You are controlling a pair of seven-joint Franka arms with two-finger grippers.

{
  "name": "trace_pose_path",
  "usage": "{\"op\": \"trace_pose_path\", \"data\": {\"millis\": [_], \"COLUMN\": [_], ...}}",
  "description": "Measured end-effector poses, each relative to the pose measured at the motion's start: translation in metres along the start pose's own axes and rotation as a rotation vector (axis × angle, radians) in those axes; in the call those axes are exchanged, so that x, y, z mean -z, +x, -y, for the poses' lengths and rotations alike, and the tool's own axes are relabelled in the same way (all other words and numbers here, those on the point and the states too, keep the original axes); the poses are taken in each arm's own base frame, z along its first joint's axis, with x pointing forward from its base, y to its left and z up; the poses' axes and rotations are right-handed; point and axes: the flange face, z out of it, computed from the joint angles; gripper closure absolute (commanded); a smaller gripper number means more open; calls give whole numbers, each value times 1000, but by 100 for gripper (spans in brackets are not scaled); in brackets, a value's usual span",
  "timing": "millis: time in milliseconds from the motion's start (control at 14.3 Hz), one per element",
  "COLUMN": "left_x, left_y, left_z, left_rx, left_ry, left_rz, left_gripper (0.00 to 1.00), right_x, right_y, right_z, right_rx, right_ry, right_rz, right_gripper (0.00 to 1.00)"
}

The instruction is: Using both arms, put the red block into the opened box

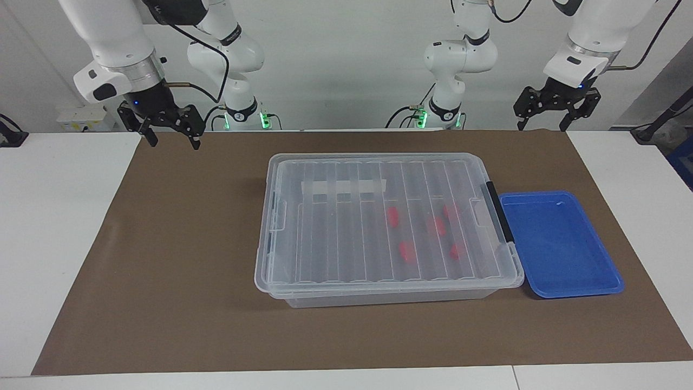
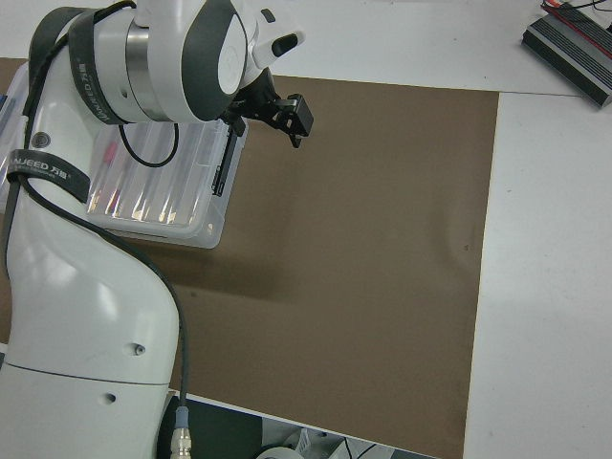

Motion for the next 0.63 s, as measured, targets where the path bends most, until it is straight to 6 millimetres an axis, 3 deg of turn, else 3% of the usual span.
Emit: {"op": "trace_pose_path", "data": {"millis": [630], "left_x": [0], "left_y": [0], "left_z": [0], "left_rx": [0], "left_ry": [0], "left_rz": [0], "left_gripper": [0], "right_x": [-2], "right_y": [-1], "right_z": [-1], "right_rx": [100], "right_ry": [-1], "right_rz": [6], "right_gripper": [0]}}
